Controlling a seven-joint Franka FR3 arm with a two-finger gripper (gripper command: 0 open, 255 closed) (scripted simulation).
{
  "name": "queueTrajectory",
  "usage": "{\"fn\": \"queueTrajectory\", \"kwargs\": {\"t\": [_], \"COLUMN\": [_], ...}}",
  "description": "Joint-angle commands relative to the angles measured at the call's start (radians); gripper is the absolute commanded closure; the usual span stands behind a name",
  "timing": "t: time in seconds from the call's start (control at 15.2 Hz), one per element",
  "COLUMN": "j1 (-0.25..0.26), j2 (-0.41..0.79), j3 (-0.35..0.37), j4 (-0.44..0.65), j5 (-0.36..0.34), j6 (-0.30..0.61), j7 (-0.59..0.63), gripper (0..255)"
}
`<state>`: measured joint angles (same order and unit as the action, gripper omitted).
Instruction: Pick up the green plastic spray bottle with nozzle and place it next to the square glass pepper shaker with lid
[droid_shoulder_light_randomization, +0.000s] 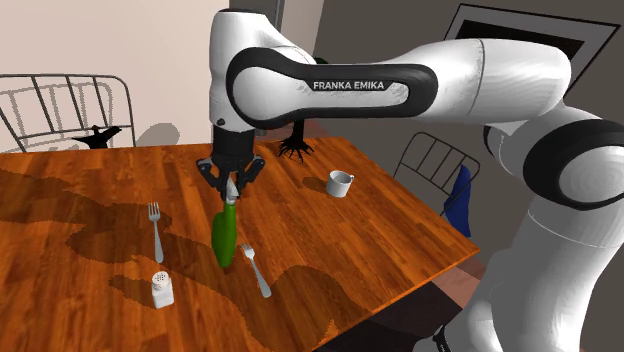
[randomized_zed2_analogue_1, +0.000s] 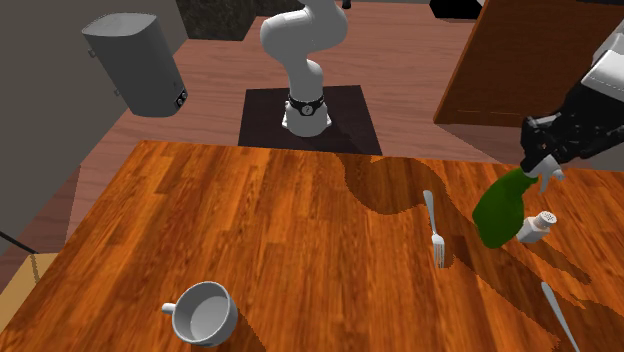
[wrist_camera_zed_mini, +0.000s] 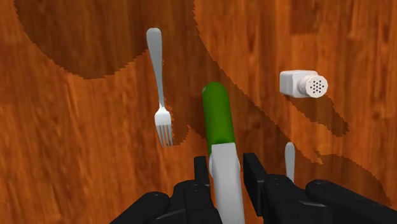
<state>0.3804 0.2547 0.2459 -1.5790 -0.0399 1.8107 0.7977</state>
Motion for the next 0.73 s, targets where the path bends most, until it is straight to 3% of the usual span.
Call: {"fn": "queueTrajectory", "kwargs": {"t": [0.0, 0.66], "j1": [-0.001, -0.001], "j2": [-0.002, 0.019], "j3": [0.000, -0.003], "j4": [-0.028, -0.123], "j5": [0.000, -0.006], "j6": [0.027, 0.142], "j7": [0.000, 0.002], "gripper": [255, 255]}}
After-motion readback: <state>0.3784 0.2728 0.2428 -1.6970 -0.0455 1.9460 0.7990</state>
